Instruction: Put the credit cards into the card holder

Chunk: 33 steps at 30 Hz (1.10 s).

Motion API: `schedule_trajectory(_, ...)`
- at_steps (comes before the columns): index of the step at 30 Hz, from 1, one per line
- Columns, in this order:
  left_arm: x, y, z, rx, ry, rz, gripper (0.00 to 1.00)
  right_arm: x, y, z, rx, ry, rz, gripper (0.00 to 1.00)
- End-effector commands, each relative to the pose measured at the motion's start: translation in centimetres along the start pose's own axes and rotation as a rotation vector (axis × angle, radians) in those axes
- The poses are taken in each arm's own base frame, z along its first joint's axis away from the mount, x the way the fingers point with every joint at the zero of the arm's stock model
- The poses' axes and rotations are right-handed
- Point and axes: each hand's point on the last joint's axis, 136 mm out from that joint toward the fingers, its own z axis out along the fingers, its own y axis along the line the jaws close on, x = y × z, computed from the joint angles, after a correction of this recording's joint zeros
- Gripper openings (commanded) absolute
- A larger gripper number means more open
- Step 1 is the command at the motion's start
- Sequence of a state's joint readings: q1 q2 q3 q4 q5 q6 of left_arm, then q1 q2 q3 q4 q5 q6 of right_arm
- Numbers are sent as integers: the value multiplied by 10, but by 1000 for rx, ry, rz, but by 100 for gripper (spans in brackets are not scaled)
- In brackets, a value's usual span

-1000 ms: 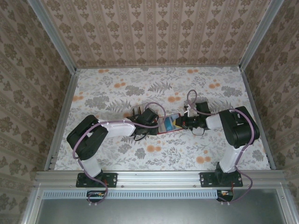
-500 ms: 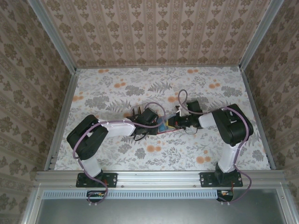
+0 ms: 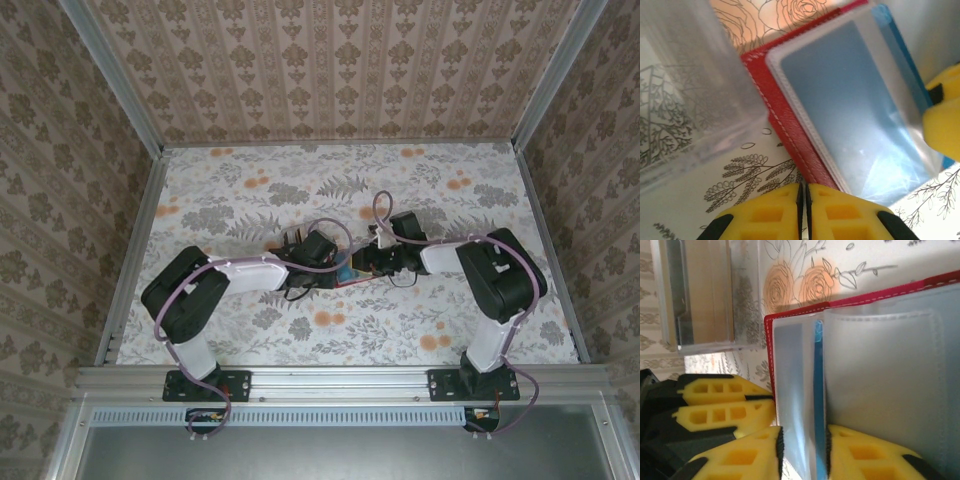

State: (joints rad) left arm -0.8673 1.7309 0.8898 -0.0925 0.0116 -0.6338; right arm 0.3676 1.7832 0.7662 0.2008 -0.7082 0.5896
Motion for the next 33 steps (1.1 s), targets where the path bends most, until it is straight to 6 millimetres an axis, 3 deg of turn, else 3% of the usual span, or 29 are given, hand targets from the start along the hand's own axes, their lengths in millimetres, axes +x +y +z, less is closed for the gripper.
schedule_trajectory(1, 2, 14, -15, -50, 4, 17, 14, 8, -10, -15, 127, 9, -35, 37)
schedule_trajectory(11, 7, 10, -18, -38, -7, 30, 14, -2, -13, -60, 345, -78, -118, 54)
schedule_trajectory(15, 9, 7, -15, -26, -6, 28, 14, -4, -29, -70, 454, -80, -127, 56)
schedule_trajectory(25, 11, 9, -18, -32, -15, 36, 14, -1, -49, -54, 488, -35, -90, 61)
schedule_trajectory(33, 11, 8, -15, -32, -7, 40, 14, -2, -39, -45, 436, -14, -104, 49)
